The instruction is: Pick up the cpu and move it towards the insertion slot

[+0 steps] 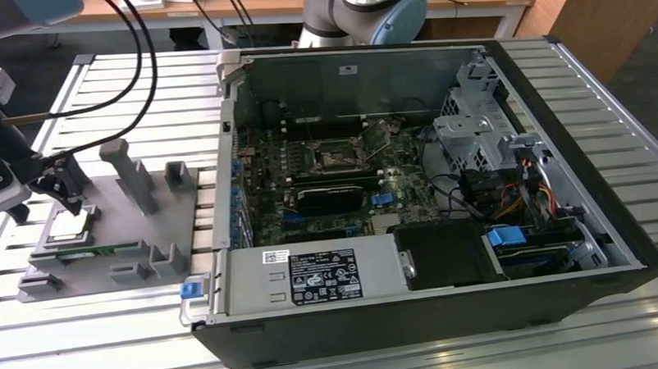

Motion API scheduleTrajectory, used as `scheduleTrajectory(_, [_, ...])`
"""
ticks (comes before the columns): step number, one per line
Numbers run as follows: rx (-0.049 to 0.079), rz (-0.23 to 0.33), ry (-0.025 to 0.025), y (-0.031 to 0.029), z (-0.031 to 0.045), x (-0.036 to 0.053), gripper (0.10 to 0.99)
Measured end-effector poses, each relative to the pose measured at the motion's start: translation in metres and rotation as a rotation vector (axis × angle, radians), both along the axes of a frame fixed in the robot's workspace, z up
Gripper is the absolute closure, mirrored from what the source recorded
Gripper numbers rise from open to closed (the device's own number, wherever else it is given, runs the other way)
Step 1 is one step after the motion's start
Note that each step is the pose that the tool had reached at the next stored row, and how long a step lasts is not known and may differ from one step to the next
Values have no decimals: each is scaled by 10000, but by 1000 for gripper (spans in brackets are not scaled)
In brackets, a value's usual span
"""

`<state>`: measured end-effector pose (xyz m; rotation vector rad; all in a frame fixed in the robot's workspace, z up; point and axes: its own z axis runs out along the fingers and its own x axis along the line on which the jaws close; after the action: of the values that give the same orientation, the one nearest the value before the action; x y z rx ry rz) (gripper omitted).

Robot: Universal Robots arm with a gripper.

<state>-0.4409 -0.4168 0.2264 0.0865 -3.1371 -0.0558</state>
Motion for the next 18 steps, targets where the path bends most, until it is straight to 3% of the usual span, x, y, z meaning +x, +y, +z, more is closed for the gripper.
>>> scheduleTrajectory(12, [7,0,0,0,-166,0,380])
scheduleTrajectory(14, [6,0,0,0,-195,0,369])
scheduleTrajectory(15, [6,0,0,0,-207,0,310])
scheduleTrajectory(18, [7,-34,0,15,-242,0,310])
